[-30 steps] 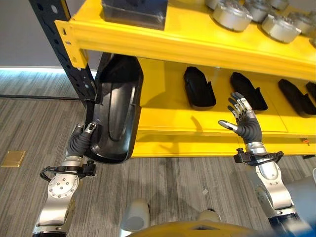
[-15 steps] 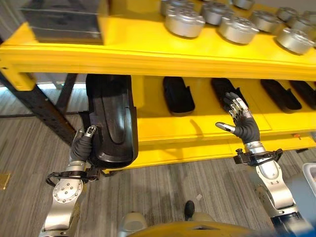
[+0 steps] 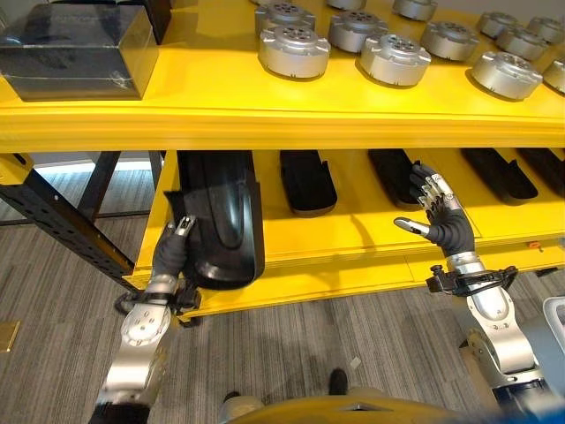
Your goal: Move parts from the plastic box to the shelf.
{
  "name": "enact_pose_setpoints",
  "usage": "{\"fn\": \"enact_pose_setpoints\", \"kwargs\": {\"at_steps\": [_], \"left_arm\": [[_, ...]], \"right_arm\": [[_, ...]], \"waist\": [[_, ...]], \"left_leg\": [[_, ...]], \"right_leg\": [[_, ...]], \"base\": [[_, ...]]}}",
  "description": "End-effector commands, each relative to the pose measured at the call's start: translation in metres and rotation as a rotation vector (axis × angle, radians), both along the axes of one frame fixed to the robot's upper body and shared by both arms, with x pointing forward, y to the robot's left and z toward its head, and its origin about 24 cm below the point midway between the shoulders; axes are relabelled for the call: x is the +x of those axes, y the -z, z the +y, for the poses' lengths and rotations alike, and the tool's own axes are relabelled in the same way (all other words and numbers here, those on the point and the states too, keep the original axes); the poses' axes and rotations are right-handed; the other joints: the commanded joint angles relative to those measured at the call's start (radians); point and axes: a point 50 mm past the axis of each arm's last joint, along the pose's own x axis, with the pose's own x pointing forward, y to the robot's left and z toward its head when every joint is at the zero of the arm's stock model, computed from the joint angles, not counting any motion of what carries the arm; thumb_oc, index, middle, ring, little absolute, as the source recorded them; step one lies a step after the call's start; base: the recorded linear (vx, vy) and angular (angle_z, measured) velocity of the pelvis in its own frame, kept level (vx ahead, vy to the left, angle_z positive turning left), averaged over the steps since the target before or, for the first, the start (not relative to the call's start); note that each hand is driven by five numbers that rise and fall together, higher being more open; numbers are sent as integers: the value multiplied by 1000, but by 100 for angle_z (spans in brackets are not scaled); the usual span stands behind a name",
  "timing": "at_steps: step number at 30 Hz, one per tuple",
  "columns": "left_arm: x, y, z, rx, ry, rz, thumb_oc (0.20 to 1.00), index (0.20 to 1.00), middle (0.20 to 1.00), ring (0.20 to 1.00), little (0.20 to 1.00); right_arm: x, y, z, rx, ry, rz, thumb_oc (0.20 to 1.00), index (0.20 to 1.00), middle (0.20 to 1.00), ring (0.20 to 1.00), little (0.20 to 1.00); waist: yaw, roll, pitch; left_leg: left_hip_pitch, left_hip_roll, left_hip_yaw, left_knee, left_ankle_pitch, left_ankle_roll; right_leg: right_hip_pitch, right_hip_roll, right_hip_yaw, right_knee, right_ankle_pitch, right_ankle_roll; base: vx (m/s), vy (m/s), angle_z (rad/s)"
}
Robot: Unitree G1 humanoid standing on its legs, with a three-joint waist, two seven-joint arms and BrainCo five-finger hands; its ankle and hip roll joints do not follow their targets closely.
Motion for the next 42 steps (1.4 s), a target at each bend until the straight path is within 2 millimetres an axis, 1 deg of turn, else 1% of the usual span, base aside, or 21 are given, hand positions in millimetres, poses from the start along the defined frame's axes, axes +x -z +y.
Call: {"fn": "enact_pose_setpoints", "kwargs": {"at_steps": [1,4,5,6,7,9,10,12,13,16,17,20,21,22,27,31,33,37,39,41,42], "left_arm": [[20,-35,8,-19,-74,-193,200,200,200,200,200],[37,-43,11,3,-123,-211,200,200,200,200,200],[45,-53,14,119,-146,-229,200,200,200,200,200],[52,-57,14,126,-163,-242,200,200,200,200,200],[60,-54,14,84,-179,-224,200,200,200,200,200],[84,-68,14,119,-223,-231,200,200,200,200,200],[85,-69,14,119,-222,-234,200,200,200,200,200],[98,-83,18,138,-264,-255,200,200,200,200,200],[106,-93,22,131,-293,-263,200,200,200,200,200],[111,-110,31,127,-342,-299,200,200,200,200,200],[113,-120,38,123,-377,-313,200,200,200,200,200],[117,-135,49,221,-429,-311,200,200,200,200,200],[119,-138,52,209,-436,-307,200,200,200,200,200],[120,-146,56,257,-456,-305,200,200,200,200,200],[122,-159,69,255,-501,-301,200,200,200,200,200],[120,-169,80,314,-533,-291,200,200,200,200,200],[122,-178,83,392,-546,-272,200,200,200,200,200],[127,-191,85,451,-565,-249,200,200,200,200,200],[130,-196,88,457,-577,-233,200,200,200,200,200],[133,-209,87,469,-574,-232,200,200,200,200,200],[134,-211,88,467,-579,-223,200,200,200,200,200]], "right_arm": [[5,-26,-3,28,8,-143,1000,1000,1000,1000,1000],[8,-27,1,33,0,-147,1000,1000,1000,1000,1000],[9,-28,3,37,-8,-152,1000,1000,1000,1000,1000],[11,-30,4,43,-9,-165,1000,1000,1000,1000,1000],[13,-32,9,49,-26,-169,1000,1000,1000,1000,1000],[16,-36,17,64,-66,-188,1000,1000,1000,1000,1000],[16,-37,17,65,-64,-190,1000,1000,1000,1000,1000],[17,-39,23,75,-98,-195,1000,1000,1000,1000,1000],[16,-40,25,79,-116,-195,1000,1000,1000,1000,1000],[14,-41,23,72,-117,-201,1000,1000,1000,1000,1000],[13,-41,22,68,-117,-204,1000,1000,1000,1000,1000],[12,-43,21,68,-121,-214,1000,1000,1000,1000,1000],[11,-43,19,67,-119,-213,1000,1000,1000,1000,1000],[9,-43,16,67,-107,-214,1000,1000,1000,1000,1000],[6,-45,14,60,-112,-229,1000,1000,1000,1000,1000],[5,-47,12,57,-109,-240,1000,1000,1000,1000,1000],[6,-47,11,57,-106,-242,1000,1000,1000,1000,1000],[5,-50,12,63,-115,-255,1000,1000,1000,1000,1000],[5,-51,13,63,-124,-258,1000,1000,1000,1000,1000],[4,-51,15,64,-141,-256,1000,1000,1000,1000,1000],[4,-50,14,66,-142,-252,1000,1000,1000,1000,1000]], "waist": [[-3,7,-37],[-11,6,-33],[-16,6,-31],[-17,4,-26],[-24,4,-19],[-38,-6,4],[-38,-6,3],[-50,-13,23],[-59,-18,38],[-68,-20,61],[-70,-21,74],[-72,-30,89],[-72,-33,95],[-74,-36,102],[-74,-42,129],[-67,-42,146],[-67,-45,151],[-72,-46,155],[-76,-51,154],[-83,-57,159],[-85,-59,159]], "left_leg": [[18,33,38,37,-5,38],[6,31,43,46,-6,36],[-1,31,45,55,-9,35],[-13,31,47,69,-13,36],[-24,30,49,85,-15,35],[-84,29,50,159,-34,34],[-91,28,49,165,-36,35],[-153,26,41,229,-53,35],[-214,26,28,288,-66,31],[-289,27,12,354,-81,32],[-316,33,4,376,-86,32],[-351,34,-4,416,-99,34],[-365,33,-10,430,-103,34],[-387,28,-19,448,-111,33],[-440,25,-35,505,-128,40],[-475,33,-45,555,-152,47],[-503,29,-57,575,-158,51],[-544,26,-68,598,-159,55],[-559,24,-69,606,-162,57],[-583,26,-71,621,-165,61],[-591,26,-71,625,-166,62]], "right_leg": [[-56,-86,22,173,-58,67],[-68,-88,25,179,-57,68],[-76,-89,27,185,-57,69],[-87,-90,31,193,-58,70],[-102,-92,34,205,-56,73],[-149,-98,53,243,-52,79],[-154,-98,53,246,-53,79],[-198,-103,64,274,-50,83],[-234,-109,66,299,-46,87],[-288,-118,69,334,-44,89],[-313,-122,72,349,-44,94],[-336,-126,71,372,-49,95],[-343,-129,70,379,-52,95],[-352,-134,66,389,-58,94],[-392,-135,65,421,-63,91],[-421,-121,70,449,-76,89],[-434,-121,64,462,-84,88],[-460,-120,57,476,-88,84],[-469,-116,57,475,-88,82],[-487,-111,56,477,-86,82],[-494,-108,57,476,-84,82]], "base": [[0,0,0],[-24,6,-3],[-52,13,1],[-75,26,-4],[-111,25,-10],[-155,23,-9],[-158,14,-2],[-193,9,-2],[-242,20,0],[-179,26,4],[-135,18,6],[-86,18,-3],[-88,14,-6],[-84,16,3],[-59,14,14],[-23,6,5],[-7,-5,2],[-15,0,4],[-6,2,2],[0,0,0],[0,0,0]]}}
